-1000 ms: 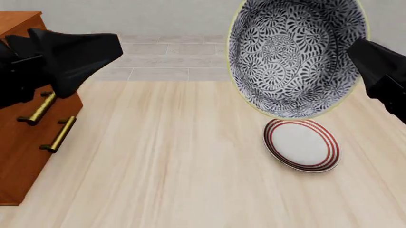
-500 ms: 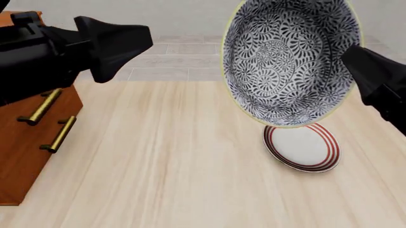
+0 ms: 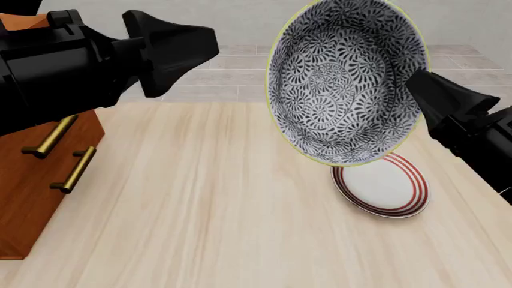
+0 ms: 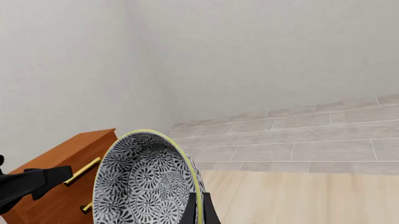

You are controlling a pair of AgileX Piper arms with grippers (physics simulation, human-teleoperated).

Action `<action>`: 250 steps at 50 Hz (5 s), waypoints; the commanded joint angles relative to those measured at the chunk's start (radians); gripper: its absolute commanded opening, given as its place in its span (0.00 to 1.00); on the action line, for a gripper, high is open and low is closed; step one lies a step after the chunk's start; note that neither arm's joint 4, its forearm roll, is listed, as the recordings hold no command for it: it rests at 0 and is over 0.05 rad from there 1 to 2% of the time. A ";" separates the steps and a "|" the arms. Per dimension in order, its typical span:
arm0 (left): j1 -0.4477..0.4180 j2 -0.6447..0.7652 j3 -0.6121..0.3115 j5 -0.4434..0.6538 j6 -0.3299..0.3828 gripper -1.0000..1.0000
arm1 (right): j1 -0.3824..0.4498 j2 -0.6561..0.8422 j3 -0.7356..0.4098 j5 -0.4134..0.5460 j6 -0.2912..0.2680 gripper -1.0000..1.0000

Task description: Put the bowl on top of the cabinet.

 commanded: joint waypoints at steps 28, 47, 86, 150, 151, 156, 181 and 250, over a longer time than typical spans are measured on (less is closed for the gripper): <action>-0.043 0.108 -0.006 -0.074 -0.012 1.00 | 0.055 0.104 0.035 -0.134 0.021 0.00; -0.025 0.158 0.010 -0.126 -0.011 1.00 | 0.080 0.075 0.042 -0.123 0.022 0.00; -0.054 0.235 0.032 -0.194 -0.009 1.00 | 0.102 0.074 0.077 -0.155 0.033 0.00; 0.121 0.207 0.033 -0.191 -0.021 0.00 | 0.088 -0.110 0.125 -0.046 0.030 1.00; 0.120 0.206 0.030 -0.185 -0.019 0.00 | 0.087 -0.114 0.128 -0.046 0.029 1.00; 0.132 0.168 0.027 -0.164 -0.026 0.00 | 0.072 -0.144 0.144 -0.031 0.013 1.00; 0.219 -0.097 0.099 -0.085 -0.028 0.00 | -0.064 -0.394 0.213 0.188 -0.120 1.00; 0.324 -0.488 0.121 0.071 -0.008 0.00 | -0.326 -0.616 0.429 0.300 -0.371 1.00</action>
